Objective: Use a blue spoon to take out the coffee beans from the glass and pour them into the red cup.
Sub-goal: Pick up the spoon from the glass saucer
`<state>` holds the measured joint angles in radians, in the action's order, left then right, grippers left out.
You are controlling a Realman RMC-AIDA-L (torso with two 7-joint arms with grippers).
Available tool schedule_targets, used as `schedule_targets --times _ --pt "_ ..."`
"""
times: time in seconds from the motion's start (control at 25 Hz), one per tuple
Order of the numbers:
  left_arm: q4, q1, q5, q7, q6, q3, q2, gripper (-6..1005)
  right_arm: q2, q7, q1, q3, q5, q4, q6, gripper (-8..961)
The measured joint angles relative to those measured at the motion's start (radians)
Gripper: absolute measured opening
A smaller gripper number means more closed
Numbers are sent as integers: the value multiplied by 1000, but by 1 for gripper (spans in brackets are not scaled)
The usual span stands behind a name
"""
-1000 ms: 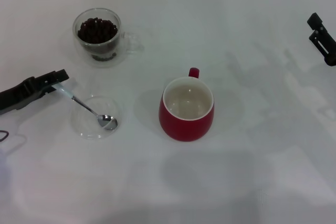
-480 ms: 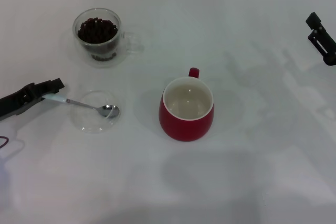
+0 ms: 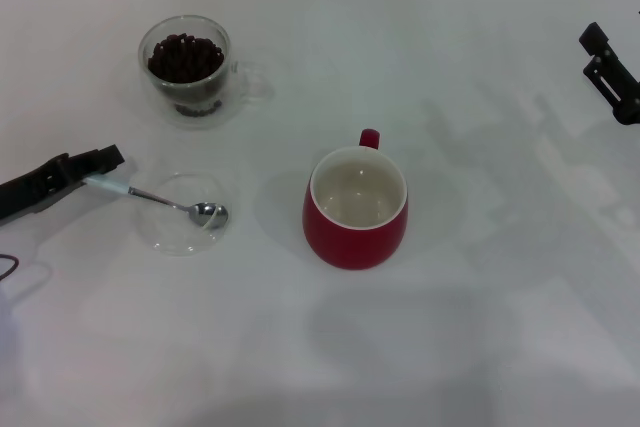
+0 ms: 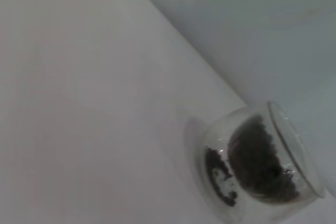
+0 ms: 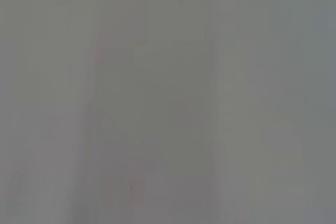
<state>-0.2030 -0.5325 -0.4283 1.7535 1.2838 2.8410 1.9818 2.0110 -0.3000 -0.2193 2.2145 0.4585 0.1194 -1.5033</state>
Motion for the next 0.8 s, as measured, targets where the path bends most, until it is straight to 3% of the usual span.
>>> schedule_targets --times 0.52,0.8 --pt "-6 5 -34 -39 42 -1 -1 109 0 -2 -4 4 0 2 2 754" --pt "-6 4 -36 -41 43 -5 0 109 0 -3 -13 3 0 2 5 755"
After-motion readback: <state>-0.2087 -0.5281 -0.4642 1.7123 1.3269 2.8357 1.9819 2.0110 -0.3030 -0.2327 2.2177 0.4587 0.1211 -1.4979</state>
